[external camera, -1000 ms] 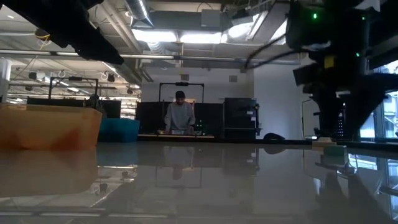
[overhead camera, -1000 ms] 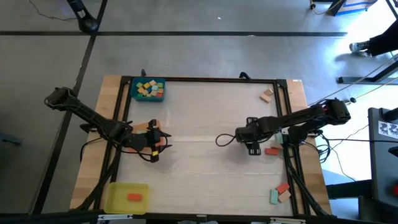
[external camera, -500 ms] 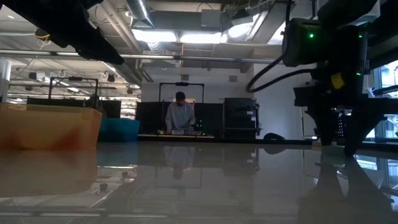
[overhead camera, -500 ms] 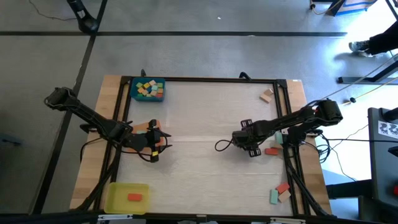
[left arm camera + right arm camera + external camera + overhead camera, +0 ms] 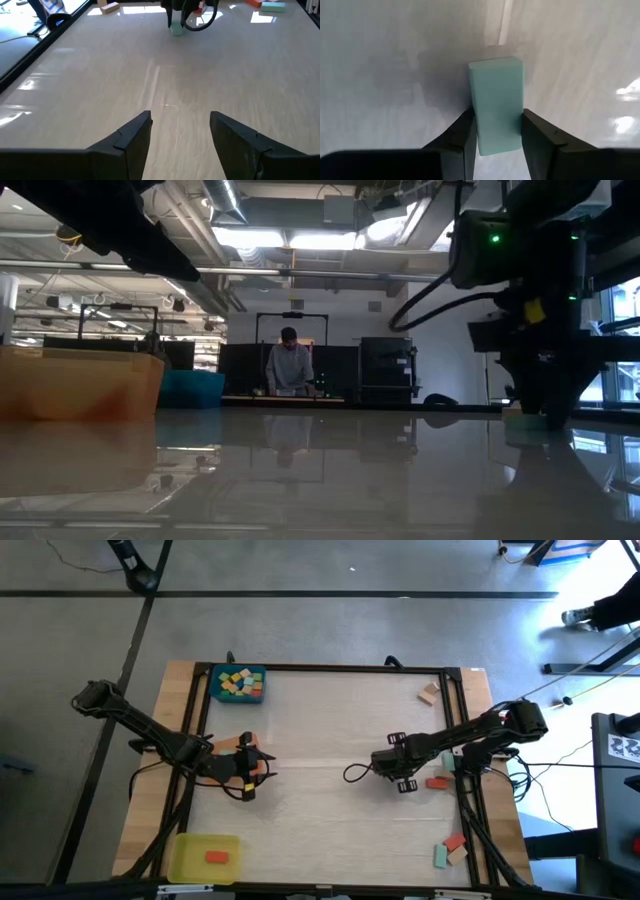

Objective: Sort blocks by size
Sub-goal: Put the light blue rectangular block into the yellow bin

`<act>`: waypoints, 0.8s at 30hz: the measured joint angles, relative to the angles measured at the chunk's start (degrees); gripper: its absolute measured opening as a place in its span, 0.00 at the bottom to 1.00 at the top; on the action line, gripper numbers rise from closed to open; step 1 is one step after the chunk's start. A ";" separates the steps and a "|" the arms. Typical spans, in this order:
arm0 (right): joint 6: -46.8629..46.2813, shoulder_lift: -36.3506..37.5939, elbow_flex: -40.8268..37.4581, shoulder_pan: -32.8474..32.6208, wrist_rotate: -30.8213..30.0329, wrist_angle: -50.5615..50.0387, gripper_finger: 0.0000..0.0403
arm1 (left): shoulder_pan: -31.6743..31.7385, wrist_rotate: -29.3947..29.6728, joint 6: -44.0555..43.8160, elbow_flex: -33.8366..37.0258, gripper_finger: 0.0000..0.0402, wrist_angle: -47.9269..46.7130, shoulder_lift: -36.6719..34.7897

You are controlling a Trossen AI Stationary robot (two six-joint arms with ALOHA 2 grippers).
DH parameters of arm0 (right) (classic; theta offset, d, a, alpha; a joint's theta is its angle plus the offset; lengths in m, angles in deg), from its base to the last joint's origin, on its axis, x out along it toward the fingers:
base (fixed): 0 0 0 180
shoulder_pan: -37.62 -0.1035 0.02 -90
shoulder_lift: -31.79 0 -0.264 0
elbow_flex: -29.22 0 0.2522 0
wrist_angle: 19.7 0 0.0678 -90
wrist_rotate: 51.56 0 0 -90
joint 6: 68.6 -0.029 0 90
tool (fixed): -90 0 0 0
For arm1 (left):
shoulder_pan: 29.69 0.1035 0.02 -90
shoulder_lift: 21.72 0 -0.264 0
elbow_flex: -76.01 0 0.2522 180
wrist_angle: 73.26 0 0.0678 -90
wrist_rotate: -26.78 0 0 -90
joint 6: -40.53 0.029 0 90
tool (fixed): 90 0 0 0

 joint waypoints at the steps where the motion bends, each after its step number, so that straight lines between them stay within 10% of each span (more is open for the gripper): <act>1: -1.32 0.10 0.74 0.02 0.31 -0.76 0.30 | 0.00 -0.02 0.43 0.00 0.48 0.02 0.00; 24: -5.92 3.26 7.17 0.09 7.14 29.12 0.32 | 9.41 -8.89 11.37 -2.32 0.48 4.87 4.87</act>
